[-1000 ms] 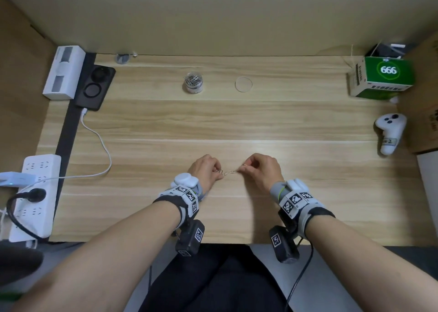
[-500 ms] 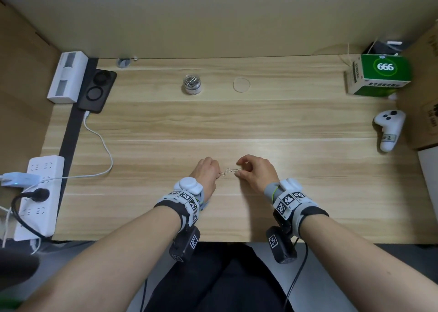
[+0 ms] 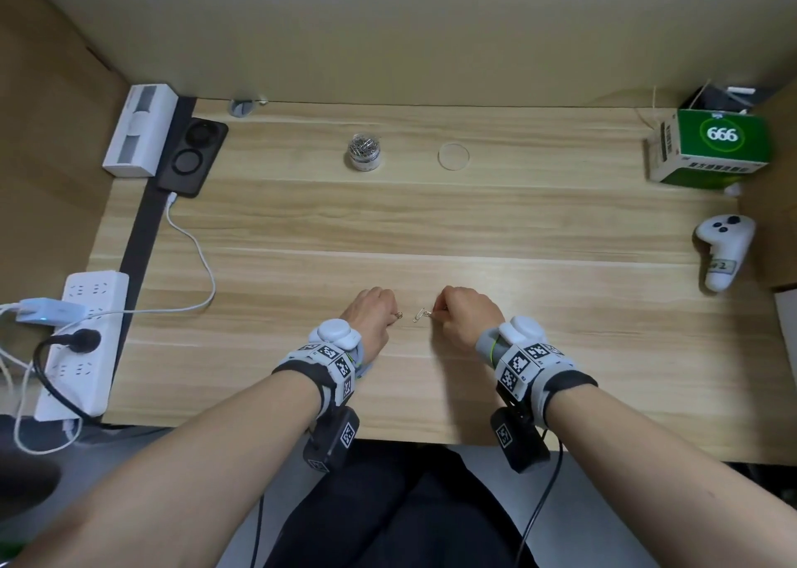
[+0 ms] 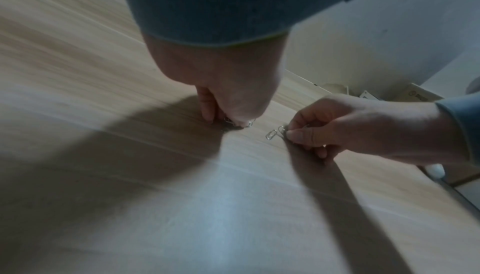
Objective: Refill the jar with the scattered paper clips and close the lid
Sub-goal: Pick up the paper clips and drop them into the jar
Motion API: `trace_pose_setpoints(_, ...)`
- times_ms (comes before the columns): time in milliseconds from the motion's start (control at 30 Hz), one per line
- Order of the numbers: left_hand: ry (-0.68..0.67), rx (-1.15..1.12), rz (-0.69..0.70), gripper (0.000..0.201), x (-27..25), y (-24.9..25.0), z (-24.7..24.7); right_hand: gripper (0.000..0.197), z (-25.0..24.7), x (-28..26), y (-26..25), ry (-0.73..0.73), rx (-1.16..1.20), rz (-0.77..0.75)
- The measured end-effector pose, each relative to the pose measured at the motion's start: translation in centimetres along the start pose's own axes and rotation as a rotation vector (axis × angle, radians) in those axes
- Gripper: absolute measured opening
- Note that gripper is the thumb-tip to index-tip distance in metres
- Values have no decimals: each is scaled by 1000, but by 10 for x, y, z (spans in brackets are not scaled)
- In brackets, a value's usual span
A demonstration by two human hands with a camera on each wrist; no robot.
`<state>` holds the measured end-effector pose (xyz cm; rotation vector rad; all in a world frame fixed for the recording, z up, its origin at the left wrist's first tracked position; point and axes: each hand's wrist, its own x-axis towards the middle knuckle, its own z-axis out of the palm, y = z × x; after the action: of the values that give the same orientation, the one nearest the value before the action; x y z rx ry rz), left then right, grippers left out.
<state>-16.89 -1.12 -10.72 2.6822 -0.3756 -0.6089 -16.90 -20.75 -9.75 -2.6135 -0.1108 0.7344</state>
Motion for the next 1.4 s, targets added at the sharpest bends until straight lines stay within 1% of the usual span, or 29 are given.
trace_pose_setpoints(133, 17, -25, -34, 4, 4, -4, -8, 13, -3, 3, -3, 5, 71, 51)
trace_pose_setpoints(233, 38, -49, -67, 2, 10, -5, -23, 3, -12, 9, -7, 15, 190, 96)
trace_pose_setpoints(333, 76, -90, -81, 4, 18, -5, -41, 15, -23, 17, -12, 35, 270, 143)
trace_pose_setpoints(400, 100, -117, -93, 4, 27, -5, -58, 16, -33, 27, -18, 51, 310, 159)
trace_pose_setpoints(500, 182, -167, -102, 3, 44, -8, -88, 8, -53, 49, -30, 90, 370, 150)
trace_pose_setpoints(633, 261, -228, -139, 4, 71, -11, -124, 10, -79, 79, -46, 144, 425, 132)
trace_pose_setpoints(733, 323, -289, -166, 4, 108, -21, -155, 6, -102, 117, -60, 180, 498, 108)
trace_pose_setpoints(867, 380, -334, -186, 5, 157, -29, -183, 7, -120, 164, -68, 231, 587, 101)
trace_pose_setpoints(933, 389, -370, -191, 4, 183, -36, -188, 5, -122, 189, -68, 230, 609, 86)
trace_pose_setpoints(1000, 370, -359, -189, 3, 203, -44, -187, 6, -122, 208, -64, 208, 620, 92)
trace_pose_setpoints(1067, 341, -340, -179, 9, 217, -53, -183, 13, -120, 225, -59, 193, 633, 103)
trace_pose_setpoints(1133, 312, -309, -143, 15, 220, -57, -178, 18, -118, 233, -56, 187, 643, 115)
trace_pose_setpoints(1200, 308, -301, -109, 12, 220, -60, -176, 20, -120, 238, -57, 182, 638, 110)
trace_pose_setpoints(1300, 347, -350, -82, 6, 217, -61, -180, 20, -122, 247, -61, 172, 632, 98)
trace_pose_setpoints(1400, 388, -436, -77, 9, 214, -65, -186, 19, -124, 254, -69, 176, 643, 78)
